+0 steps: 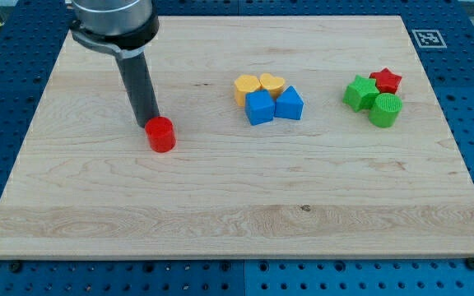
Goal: Move the red circle to the right of the green circle
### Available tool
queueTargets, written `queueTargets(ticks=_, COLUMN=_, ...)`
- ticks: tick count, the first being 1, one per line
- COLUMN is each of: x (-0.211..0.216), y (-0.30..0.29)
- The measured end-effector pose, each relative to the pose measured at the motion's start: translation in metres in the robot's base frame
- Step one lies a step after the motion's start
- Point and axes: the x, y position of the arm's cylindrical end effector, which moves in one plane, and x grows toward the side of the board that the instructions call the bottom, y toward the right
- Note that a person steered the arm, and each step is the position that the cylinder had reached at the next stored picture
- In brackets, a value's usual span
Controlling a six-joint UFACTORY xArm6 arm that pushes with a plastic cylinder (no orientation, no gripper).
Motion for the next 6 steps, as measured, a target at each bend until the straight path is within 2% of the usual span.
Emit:
queueTargets(ticks=4, x=0.001, y=-0.017)
queueTargets(ticks=6, x=0.035, y=0.016)
